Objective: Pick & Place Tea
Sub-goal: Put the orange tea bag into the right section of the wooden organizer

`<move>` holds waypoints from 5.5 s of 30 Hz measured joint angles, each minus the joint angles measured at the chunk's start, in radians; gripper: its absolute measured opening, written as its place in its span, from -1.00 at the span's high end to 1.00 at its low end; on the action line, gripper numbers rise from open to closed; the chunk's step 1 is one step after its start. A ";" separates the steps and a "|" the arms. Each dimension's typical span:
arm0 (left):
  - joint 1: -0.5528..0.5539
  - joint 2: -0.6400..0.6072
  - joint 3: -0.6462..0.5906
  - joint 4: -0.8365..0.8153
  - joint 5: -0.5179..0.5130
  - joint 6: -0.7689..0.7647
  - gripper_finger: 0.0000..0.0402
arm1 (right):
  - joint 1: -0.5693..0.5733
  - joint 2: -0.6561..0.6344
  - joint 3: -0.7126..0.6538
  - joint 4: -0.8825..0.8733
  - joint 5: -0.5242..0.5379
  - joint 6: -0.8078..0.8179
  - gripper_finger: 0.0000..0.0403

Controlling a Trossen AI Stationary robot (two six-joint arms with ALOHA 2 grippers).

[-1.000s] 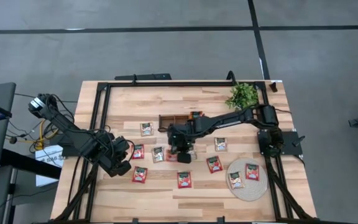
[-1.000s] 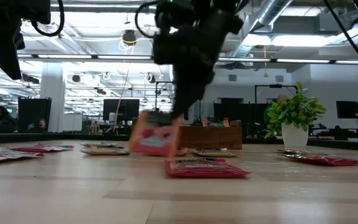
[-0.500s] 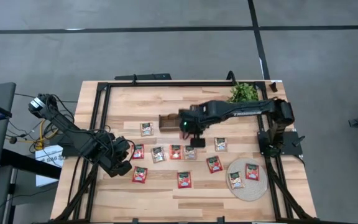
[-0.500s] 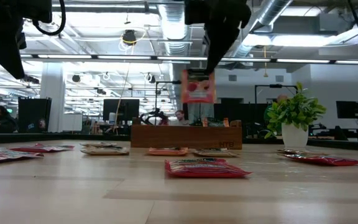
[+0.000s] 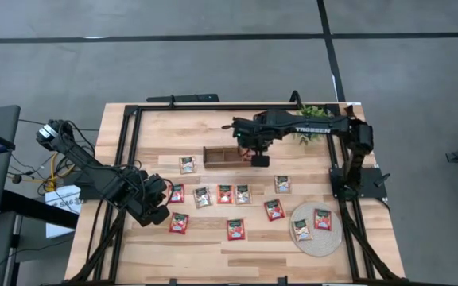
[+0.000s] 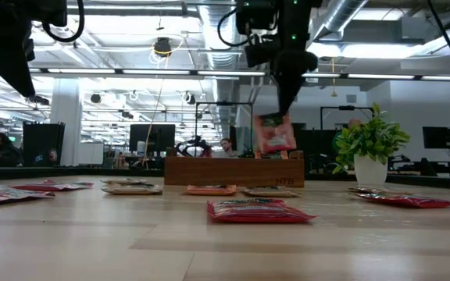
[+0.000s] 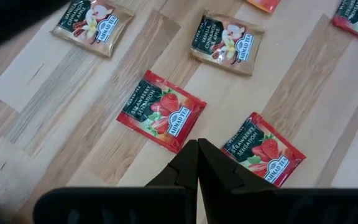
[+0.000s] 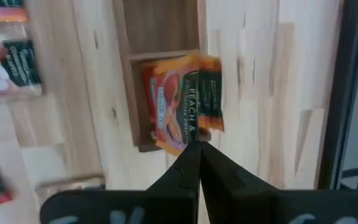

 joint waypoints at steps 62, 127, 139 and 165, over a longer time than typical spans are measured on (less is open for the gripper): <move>0.000 0.000 0.000 0.023 -0.005 0.002 1.00 | 0.038 -0.025 -0.180 0.149 -0.015 0.167 1.00; 0.000 0.000 0.000 0.052 -0.064 0.039 1.00 | 0.357 -0.097 -0.362 0.743 -0.219 0.143 0.67; 0.000 0.000 0.000 0.038 -0.100 0.059 1.00 | 0.277 0.094 -0.177 0.668 -0.263 0.126 0.67; 0.000 0.000 0.000 0.020 -0.108 0.079 1.00 | 0.234 0.232 -0.050 0.471 -0.258 0.182 0.24</move>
